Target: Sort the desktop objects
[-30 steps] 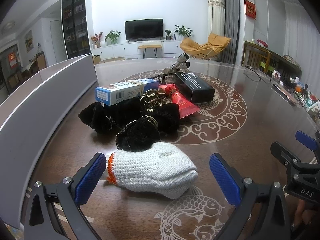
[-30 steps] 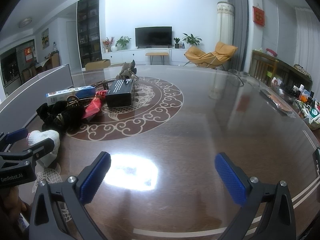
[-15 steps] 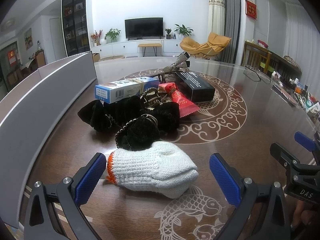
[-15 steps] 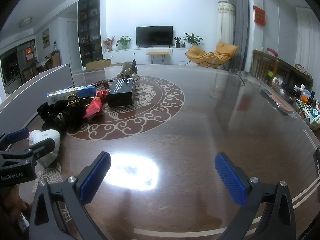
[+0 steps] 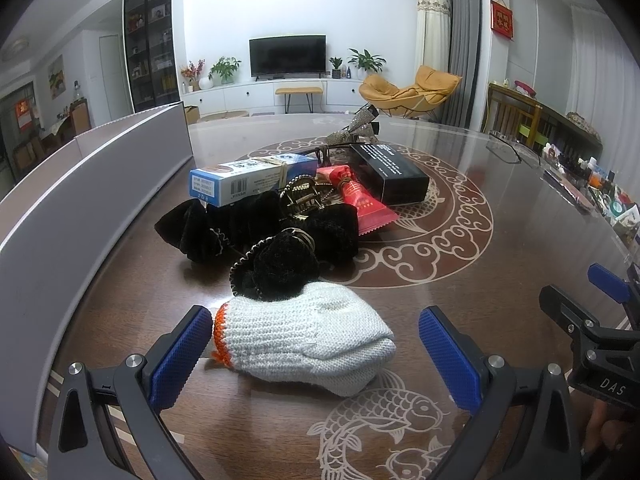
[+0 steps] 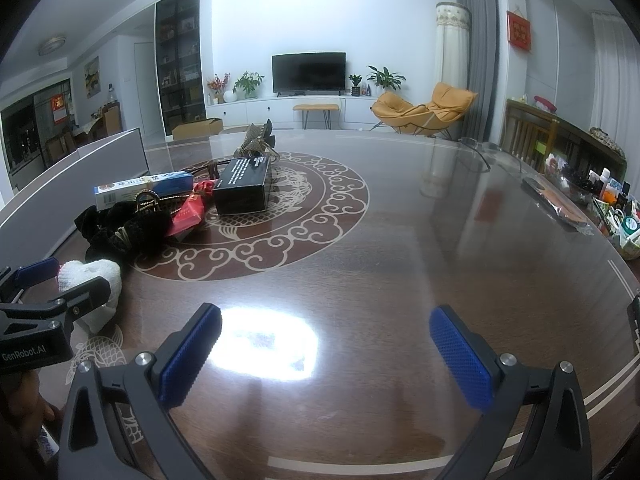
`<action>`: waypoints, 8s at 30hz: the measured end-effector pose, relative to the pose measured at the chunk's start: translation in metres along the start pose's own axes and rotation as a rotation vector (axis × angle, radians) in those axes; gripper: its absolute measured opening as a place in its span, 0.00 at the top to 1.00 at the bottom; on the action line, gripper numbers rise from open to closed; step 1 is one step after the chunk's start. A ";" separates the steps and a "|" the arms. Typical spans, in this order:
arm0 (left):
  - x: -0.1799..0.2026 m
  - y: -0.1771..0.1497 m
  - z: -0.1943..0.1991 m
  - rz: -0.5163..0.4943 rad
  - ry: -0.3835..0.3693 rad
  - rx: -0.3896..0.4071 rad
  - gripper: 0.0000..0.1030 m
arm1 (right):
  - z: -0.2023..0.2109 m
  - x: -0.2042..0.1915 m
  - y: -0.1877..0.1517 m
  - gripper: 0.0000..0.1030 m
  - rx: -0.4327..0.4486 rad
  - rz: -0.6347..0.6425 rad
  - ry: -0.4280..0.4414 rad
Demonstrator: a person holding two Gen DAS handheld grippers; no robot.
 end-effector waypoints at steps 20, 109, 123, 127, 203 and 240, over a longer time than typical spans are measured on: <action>-0.001 0.000 0.001 0.014 -0.010 -0.006 0.00 | -0.001 -0.006 -0.002 0.00 -0.007 0.003 0.002; -0.076 -0.018 0.002 -0.021 -0.001 -0.228 0.00 | -0.005 -0.002 0.000 0.00 -0.055 0.006 0.036; -0.076 -0.019 -0.019 0.098 0.032 -0.275 0.00 | -0.008 -0.001 -0.001 0.00 -0.071 0.011 0.035; -0.086 -0.025 -0.022 0.090 0.038 -0.301 0.00 | -0.008 -0.001 -0.001 0.00 -0.068 0.011 0.030; -0.128 -0.035 -0.006 0.001 -0.002 -0.238 0.64 | -0.118 -0.176 0.056 0.67 -0.385 0.194 0.336; -0.394 -0.015 0.018 0.167 0.478 -0.597 0.19 | -0.011 -0.498 0.061 0.42 -0.375 0.750 0.694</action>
Point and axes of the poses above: each gripper's, at about its wrist camera, not at the fingertips, and z roughly against the way its jaws point, x to its right, y to its top, the point moved 3 cm from there along -z, roughly the way its jaws point, and after that the axes turned 2 degrees about -z, right-handed, at the moved point
